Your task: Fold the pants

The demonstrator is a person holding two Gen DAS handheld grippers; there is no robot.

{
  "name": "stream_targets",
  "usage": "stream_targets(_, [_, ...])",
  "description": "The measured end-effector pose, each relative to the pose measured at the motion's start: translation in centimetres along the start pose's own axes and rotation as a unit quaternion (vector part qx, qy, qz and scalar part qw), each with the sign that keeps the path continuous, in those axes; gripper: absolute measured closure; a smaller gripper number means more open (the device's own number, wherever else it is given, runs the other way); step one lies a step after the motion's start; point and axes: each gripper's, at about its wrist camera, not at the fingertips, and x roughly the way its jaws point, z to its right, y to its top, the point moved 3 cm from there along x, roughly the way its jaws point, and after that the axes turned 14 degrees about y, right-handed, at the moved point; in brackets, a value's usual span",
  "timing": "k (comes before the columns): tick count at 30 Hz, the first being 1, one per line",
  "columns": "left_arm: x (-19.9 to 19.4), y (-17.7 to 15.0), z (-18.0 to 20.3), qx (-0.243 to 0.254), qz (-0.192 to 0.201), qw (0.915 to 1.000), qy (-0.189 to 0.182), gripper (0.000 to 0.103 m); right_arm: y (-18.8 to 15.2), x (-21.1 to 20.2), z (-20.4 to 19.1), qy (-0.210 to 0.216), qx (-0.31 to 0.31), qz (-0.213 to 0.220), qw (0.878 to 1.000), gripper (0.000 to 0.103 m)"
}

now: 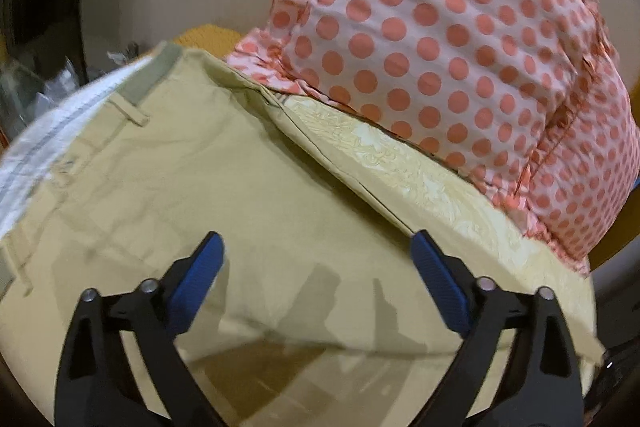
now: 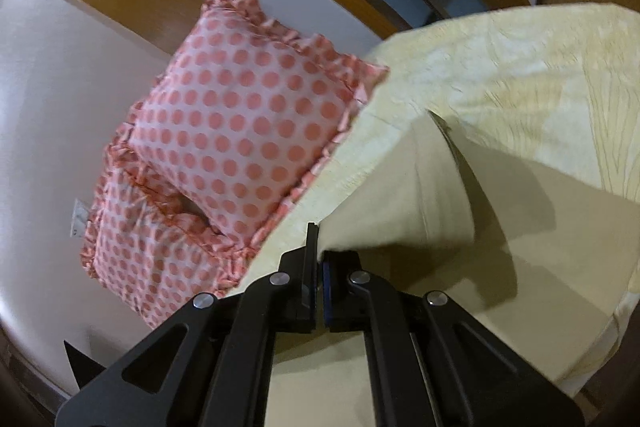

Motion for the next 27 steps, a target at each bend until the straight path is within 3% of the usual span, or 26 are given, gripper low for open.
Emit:
stream_targets(2, [1.6, 1.3, 0.7, -0.008, -0.017, 0.9998, 0.001, 0.011, 0.2, -0.1, -0.6, 0.002, -0.015, 0.000, 1.000, 0.101])
stream_targets(5, [4.6, 2.9, 1.5, -0.009, -0.050, 0.9982, 0.033, 0.013, 0.6, -0.5, -1.2, 0.021, -0.019, 0.004, 1.000, 0.101])
stream_targets(8, [7.8, 4.2, 1.8, -0.027, -0.085, 0.9949, 0.047, 0.026, 0.7, -0.8, -1.8, 0.028, -0.031, 0.007, 0.999, 0.101])
stream_targets(10, [8.9, 5.2, 1.5, -0.044, -0.074, 0.9943, 0.063, 0.044, 0.8, -1.0, -1.9, 0.032, -0.036, 0.006, 0.999, 0.101])
stream_targets(11, [9.2, 5.6, 1.2, -0.048, -0.073, 0.9941, 0.064, 0.083, 0.9, -1.0, -1.9, 0.033, -0.037, 0.006, 0.999, 0.101])
stream_targets(12, [9.2, 5.7, 0.7, -0.068, -0.087, 0.9934, 0.032, 0.096, 1.0, -1.0, -1.9, 0.036, -0.037, 0.004, 0.999, 0.101])
stream_targets(14, [7.1, 5.4, -0.7, -0.102, -0.068, 0.9924, 0.002, 0.098, 1.3, -1.3, -1.8, 0.038, -0.036, 0.003, 0.999, 0.101])
stream_targets(18, [-4.0, 1.2, -3.8, -0.056, 0.034, 0.9978, -0.013, 0.097, 1.8, -2.9, -0.8, 0.038, -0.025, 0.013, 0.999, 0.101])
stream_targets(20, [-8.4, -2.0, -5.5, -0.045, 0.060, 0.9971, -0.011, 0.097, 1.7, -3.9, 0.2, 0.019, -0.024, 0.014, 0.999, 0.101])
stream_targets(23, [-12.1, -8.8, -8.9, -0.046, 0.063, 0.9969, 0.006, 0.095, 0.9, -5.3, 2.2, -0.015, -0.014, 0.003, 1.000, 0.101])
stream_targets(27, [-12.1, -15.2, -11.5, -0.054, 0.025, 0.9976, 0.036, 0.095, -0.7, -6.2, 5.2, -0.056, 0.018, -0.021, 0.998, 0.101])
